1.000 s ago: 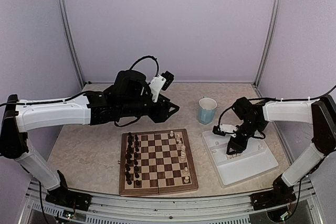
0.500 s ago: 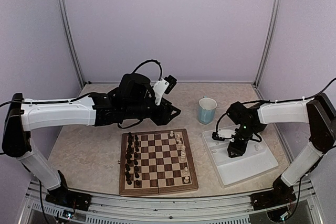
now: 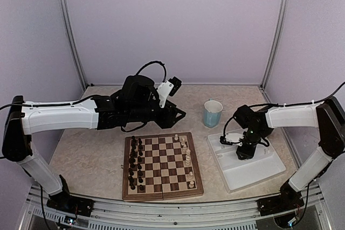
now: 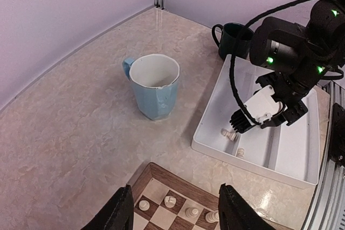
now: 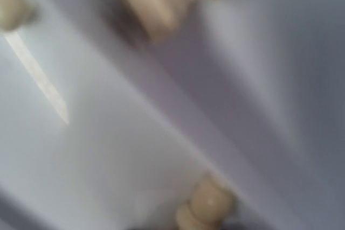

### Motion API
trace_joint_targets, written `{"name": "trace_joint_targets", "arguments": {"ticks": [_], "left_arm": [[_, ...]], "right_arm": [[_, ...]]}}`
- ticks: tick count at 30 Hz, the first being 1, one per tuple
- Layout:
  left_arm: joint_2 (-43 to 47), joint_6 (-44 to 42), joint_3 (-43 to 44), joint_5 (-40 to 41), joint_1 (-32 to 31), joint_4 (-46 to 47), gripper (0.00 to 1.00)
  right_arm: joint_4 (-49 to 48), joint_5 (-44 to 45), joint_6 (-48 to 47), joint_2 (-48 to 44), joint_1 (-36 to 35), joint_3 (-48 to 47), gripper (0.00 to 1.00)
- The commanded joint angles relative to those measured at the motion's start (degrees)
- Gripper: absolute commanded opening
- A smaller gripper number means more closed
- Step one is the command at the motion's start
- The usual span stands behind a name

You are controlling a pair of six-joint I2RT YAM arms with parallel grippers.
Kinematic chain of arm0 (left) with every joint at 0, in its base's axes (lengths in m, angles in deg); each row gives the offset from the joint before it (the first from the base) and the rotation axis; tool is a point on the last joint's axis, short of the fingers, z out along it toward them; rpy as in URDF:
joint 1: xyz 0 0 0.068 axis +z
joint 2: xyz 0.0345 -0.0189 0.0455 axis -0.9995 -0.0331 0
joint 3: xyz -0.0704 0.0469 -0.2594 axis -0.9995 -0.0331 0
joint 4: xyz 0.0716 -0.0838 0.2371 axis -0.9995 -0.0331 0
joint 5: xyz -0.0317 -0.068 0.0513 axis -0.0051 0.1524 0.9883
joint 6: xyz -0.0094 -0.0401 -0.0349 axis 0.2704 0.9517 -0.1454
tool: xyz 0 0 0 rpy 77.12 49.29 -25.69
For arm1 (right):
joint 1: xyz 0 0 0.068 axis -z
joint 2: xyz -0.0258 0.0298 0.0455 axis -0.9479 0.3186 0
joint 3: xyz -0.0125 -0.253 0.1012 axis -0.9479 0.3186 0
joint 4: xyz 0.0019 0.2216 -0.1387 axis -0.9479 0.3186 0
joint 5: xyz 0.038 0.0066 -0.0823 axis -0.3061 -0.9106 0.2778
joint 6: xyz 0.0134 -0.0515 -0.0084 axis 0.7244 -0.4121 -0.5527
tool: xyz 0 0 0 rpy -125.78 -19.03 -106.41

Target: Set up the chess pieces on the board

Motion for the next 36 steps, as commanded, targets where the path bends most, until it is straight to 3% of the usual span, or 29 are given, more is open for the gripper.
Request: {"name": "trace_joint_targets", "arguments": {"ticks": [1,4,14,25,36], "left_arm": [[-0.1,-0.4,0.6,0.8,-0.3,0.7,0.54],[-0.4,-0.2,0.6,0.4,-0.3,1.1,0.54],[-4.0,6.7,0.6,-9.7,-0.3,7.9,0.54],[-18.4,20.6,9.0,-23.9,-2.3,18.7,0.51],[-29.2,25.8,18.6,-30.1,-4.3,21.3,0.46]], "right_arm": [[1.7,1.7,0.0,-0.9,0.7,2.4,0.26],[1.7,0.9,-0.2,-1.2,1.1,2.5,0.17],[2.6,-9.5,-3.0,-11.8,1.9,-1.3,0.04],[-1.8,-29.1,-5.9,-22.9,2.4,-3.1,0.05],[0.1,-31.6,-7.2,-23.2,2.0,-4.4,0.06]]}}
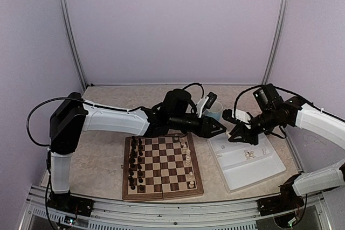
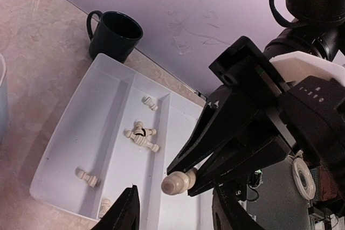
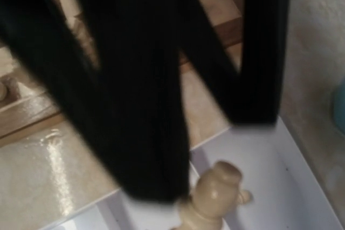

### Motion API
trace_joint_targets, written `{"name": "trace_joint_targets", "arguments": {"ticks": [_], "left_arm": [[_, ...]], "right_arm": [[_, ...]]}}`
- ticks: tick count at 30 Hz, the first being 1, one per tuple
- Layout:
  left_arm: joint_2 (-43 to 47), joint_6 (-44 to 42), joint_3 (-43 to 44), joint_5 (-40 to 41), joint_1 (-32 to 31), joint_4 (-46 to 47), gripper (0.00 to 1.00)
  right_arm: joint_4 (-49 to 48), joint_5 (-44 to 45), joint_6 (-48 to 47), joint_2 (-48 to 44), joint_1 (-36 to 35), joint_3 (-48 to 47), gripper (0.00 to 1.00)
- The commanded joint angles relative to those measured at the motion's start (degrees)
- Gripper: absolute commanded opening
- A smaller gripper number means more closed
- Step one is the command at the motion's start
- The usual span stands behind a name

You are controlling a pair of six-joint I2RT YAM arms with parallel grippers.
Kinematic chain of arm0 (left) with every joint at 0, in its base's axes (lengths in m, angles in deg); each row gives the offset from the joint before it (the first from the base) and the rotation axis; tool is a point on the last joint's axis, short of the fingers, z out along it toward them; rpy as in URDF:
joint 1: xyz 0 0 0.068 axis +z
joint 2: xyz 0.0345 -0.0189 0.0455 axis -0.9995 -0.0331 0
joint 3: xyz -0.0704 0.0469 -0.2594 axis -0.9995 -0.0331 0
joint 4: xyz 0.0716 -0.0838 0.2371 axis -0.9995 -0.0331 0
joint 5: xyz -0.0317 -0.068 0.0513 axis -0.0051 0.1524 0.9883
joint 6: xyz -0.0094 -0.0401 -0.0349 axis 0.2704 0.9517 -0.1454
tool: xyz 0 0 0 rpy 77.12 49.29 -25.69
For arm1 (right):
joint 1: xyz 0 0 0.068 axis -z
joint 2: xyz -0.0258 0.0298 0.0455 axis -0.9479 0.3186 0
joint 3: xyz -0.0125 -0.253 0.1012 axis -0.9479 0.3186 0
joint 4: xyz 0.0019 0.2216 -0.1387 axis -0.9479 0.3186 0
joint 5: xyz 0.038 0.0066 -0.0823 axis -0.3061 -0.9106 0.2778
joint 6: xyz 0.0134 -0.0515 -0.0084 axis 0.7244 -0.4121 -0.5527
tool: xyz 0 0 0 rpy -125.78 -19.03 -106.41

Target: Set up the chess pieces on the board

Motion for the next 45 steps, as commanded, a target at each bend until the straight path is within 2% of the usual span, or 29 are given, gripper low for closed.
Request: {"name": "trace_joint_targets", "arguments": {"ticks": [1,9,17,20,24,27,32,38,45], "left_arm": [[-2.7,2.1,3.6,-3.3,-1.2,2.0,0.45],[-4.6,2.6,5.4,-3.5,-1.1,1.3,0.34],[-5.9,3.9,6.0,-4.5,-0.8,2.5,0.11],[-6.3,5.1,5.8,-5.2,-0.4,4.4,0.0],[-5.4,6.7,3.7,-5.2,0.1,7.5,0.0],[-4.0,7.5,1.9,-4.4,0.4,9.5,0.0],[-2.6,7.7,0.7,-4.0,0.7,10.3,0.0],[-1.5,8.0,-1.2,-3.2,0.8,11.8,0.0],[0.8,8.3,-3.8,-1.6,1.0,14.6,0.0]], "right_arm": [[1.3,-2.4,-1.1,-1.2,0.1,-1.5,0.06],[2.2,-2.1,-2.0,-1.8,-0.9,-1.2,0.07],[2.7,-2.4,-2.3,-2.0,-1.2,-1.1,0.08],[2.4,-1.8,-1.4,-2.1,-1.2,-1.1,0.14],[2.0,0.4,0.6,-3.1,-0.9,-0.9,0.35],[2.1,1.3,1.4,-3.5,-0.1,-0.1,0.46],[1.5,1.4,2.6,-3.4,1.5,-0.2,0.49],[1.1,3.9,3.3,-1.6,1.8,0.0,0.45],[2.8,-0.2,1.6,0.5,1.8,-0.5,0.45]]}}
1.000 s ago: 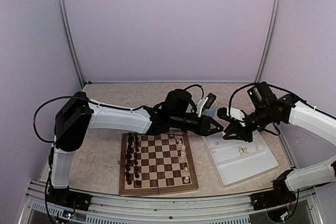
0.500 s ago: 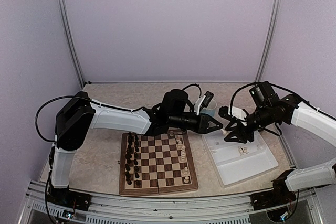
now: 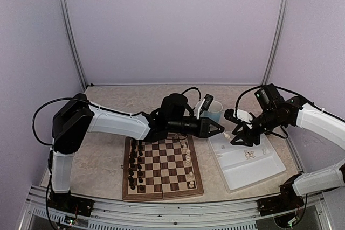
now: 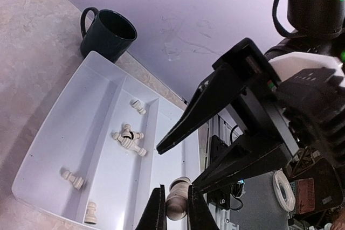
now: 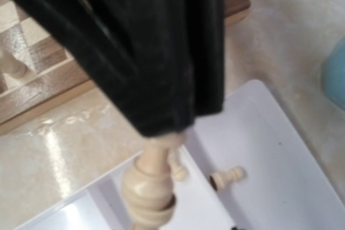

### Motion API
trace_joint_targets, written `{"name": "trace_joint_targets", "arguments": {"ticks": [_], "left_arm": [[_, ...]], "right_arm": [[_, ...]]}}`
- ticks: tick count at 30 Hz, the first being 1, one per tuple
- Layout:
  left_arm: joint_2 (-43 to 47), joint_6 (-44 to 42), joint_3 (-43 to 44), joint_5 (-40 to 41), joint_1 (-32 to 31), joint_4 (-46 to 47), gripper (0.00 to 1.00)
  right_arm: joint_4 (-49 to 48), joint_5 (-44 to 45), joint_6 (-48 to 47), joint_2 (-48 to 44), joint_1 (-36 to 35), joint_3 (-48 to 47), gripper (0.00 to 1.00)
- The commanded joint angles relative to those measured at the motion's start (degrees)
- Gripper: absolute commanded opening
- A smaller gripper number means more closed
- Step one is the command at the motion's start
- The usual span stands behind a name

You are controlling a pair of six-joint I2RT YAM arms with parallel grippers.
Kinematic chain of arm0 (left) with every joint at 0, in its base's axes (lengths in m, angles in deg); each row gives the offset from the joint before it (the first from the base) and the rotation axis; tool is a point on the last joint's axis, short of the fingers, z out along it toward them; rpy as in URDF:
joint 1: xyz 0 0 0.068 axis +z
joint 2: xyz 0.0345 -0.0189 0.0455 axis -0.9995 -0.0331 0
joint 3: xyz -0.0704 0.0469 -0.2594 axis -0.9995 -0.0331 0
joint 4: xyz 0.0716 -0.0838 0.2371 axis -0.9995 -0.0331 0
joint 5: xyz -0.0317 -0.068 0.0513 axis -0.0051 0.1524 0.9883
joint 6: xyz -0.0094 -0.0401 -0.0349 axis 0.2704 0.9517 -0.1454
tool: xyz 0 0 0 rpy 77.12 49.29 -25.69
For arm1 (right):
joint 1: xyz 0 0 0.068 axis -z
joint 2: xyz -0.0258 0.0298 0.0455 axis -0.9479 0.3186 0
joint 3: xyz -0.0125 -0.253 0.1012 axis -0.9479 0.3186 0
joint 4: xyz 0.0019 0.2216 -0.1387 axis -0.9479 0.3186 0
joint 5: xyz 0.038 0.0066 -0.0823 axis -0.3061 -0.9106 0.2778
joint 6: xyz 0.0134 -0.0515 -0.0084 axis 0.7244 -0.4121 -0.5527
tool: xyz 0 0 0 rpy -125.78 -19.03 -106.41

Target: Set up the chess pieces on the board

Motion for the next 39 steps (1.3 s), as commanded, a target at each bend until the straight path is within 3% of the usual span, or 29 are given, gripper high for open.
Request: {"name": "trace_joint_targets", "arguments": {"ticks": [1,19,24,30,39], "left_arm": [[3.7,0.4,-1.2,1.3,0.4,4.1,0.0],[3.1,0.5,-0.9,0.6,0.5,4.4,0.0],[2.6,0.7,-0.4,0.3,0.6,4.1,0.0],[3.0,0.3,-0.8,0.8,0.9,3.8,0.0],[13.3,-11.2,-5.0,10.0,2.6,-10.4,0.0]], "right_arm": [[1.1,-2.8,-0.5,1.6,0.6,-0.5,0.45],[-1.0,-4.6,1.6,2.6,0.5,-2.1,0.24],[-1.0,-4.3,1.8,2.2,0.6,-2.2,0.24],[-0.9,-4.1,1.6,2.4,0.6,-1.8,0.07],[-4.6,-2.8,0.1,2.6,3.1,2.4,0.03]]}}
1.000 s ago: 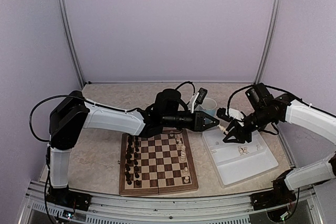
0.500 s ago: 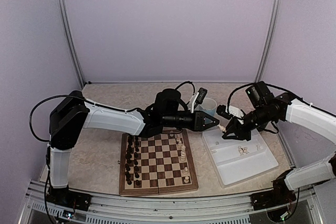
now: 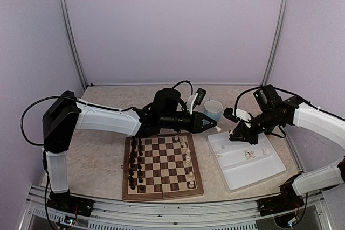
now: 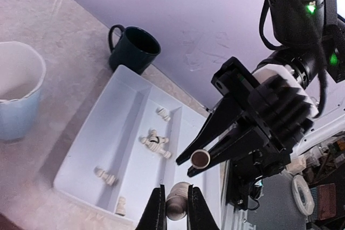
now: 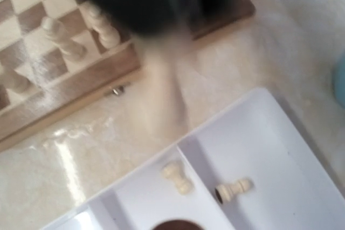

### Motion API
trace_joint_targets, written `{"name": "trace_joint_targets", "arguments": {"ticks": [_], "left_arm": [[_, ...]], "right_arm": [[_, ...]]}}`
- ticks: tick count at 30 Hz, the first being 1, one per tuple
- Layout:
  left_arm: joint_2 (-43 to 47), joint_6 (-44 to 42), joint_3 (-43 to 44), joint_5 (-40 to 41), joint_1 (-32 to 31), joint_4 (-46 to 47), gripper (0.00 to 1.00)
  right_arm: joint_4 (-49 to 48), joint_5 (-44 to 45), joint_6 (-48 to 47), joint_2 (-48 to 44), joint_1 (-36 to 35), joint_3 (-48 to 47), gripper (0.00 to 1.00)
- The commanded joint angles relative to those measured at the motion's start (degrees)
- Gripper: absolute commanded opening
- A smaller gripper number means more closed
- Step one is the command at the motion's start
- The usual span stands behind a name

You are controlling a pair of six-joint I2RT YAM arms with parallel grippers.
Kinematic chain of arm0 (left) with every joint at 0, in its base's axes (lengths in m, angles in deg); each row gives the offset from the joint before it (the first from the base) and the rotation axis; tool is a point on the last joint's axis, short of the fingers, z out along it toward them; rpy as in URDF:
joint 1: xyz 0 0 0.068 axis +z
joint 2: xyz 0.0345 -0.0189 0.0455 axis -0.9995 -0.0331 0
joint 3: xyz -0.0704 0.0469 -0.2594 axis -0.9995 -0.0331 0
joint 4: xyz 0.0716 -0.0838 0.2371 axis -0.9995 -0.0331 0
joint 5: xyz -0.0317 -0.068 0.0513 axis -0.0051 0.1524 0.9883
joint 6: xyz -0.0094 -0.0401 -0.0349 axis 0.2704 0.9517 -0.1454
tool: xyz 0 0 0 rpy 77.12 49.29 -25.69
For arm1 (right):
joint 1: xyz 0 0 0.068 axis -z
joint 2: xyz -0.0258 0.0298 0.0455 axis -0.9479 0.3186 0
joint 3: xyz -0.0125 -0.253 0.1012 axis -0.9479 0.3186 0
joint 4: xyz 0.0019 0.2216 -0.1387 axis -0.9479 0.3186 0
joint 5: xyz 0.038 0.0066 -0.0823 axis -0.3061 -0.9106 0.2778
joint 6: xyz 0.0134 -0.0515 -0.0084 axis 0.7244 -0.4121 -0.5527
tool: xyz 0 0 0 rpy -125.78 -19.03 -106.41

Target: Set up the chess pieces on the board

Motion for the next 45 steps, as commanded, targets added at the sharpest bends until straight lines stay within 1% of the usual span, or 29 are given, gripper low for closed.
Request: {"name": "trace_joint_targets", "arguments": {"ticks": [1,5,9,13,17,29,36,45], "left_arm": [[9.7,-9.2,-2.6,7.9,1.4,-10.0,0.0],[15.6,-16.3,-4.6,14.7,0.5,-19.9,0.0],[20.0,-23.2,-5.9,22.4,-2.7,-30.4,0.0],[21.9,-28.7,-6.6,28.4,-7.4,-37.9,0.0],[20.7,-30.4,-6.3,34.6,-11.2,-43.4,0.0],[12.6,-31.8,-3.8,39.6,-16.3,-46.9,0.0],[11.5,-31.8,-4.2,39.1,-16.9,-45.8,0.01],[11.0,-31.4,-5.0,36.3,-17.2,-42.2,0.01]], "right_arm": [[-3.2,0.6,-1.1,-0.1,2.5,3.0,0.03],[-6.4,0.1,-1.3,1.1,4.7,4.9,0.03],[-9.8,-0.6,-0.1,2.2,6.1,5.9,0.03],[-12.5,-0.5,1.0,3.3,6.2,6.7,0.03],[-13.1,-0.5,1.1,3.7,6.2,7.0,0.03],[-13.5,0.1,0.9,4.0,6.3,7.8,0.04],[-13.6,0.1,0.8,4.3,6.3,8.0,0.04],[-13.5,0.0,0.8,4.5,6.3,8.0,0.04]]}}
